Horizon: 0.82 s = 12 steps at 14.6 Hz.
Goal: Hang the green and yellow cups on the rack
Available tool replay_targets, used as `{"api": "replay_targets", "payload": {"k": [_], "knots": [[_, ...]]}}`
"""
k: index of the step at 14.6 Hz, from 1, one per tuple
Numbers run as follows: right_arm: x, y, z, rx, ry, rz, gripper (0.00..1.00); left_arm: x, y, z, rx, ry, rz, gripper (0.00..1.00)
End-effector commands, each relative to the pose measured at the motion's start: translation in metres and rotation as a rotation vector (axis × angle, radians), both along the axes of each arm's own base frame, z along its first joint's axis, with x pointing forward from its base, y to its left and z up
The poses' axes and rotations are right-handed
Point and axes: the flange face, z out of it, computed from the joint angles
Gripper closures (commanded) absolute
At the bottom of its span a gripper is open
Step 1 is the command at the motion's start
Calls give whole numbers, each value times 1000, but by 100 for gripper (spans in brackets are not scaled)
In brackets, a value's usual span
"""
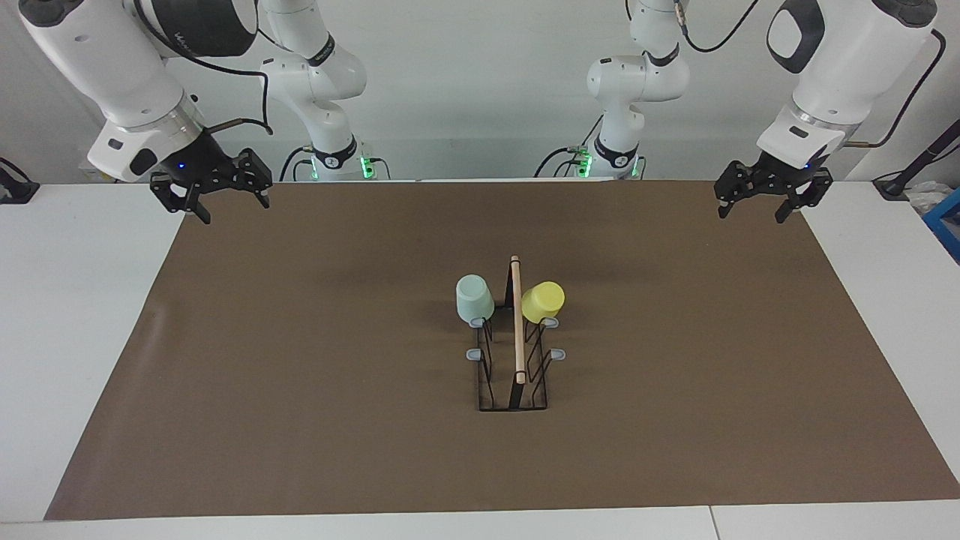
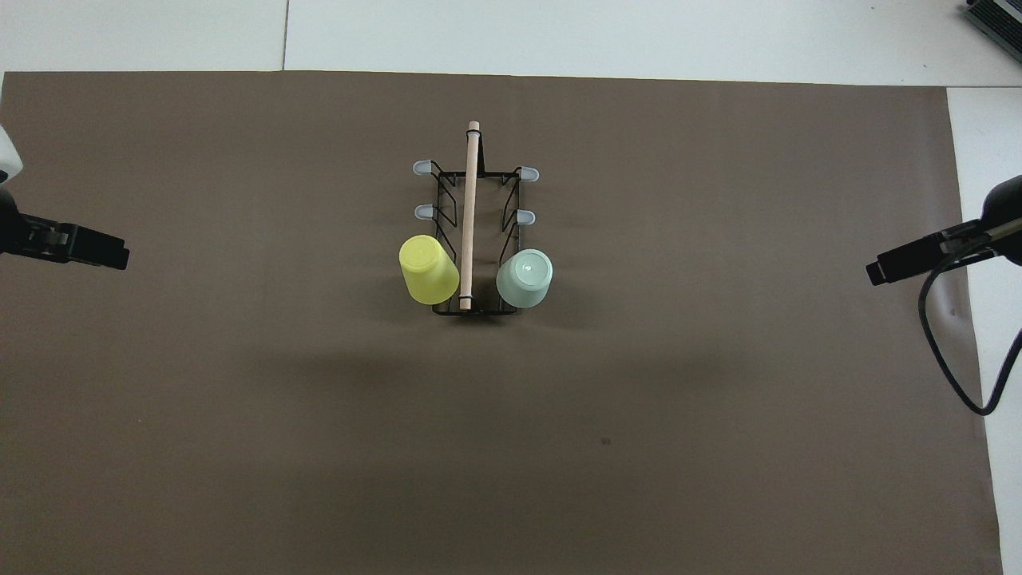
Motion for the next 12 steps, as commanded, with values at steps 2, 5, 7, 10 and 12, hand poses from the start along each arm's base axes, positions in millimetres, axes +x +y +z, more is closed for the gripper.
{"api": "replay_targets", "payload": {"k": [2,5,7,10,12], "knots": [[-3,-2,4,-31,1,-8,0,-5,2,0,1,-4,0,0],[-2,-2,6,-55,-15,-6,0,-6,-2,0,3,0,-2,0],[-2,-4,3,-74,-11,-23,0,-6,1,0,3,0,4,0],[-2,-7,3,-96,-5,-127,0,-6,3,0,3,0,9,0],[-2,-11,5,-131,-9,-129,0,-6,3,0,3,0,7,0]]}}
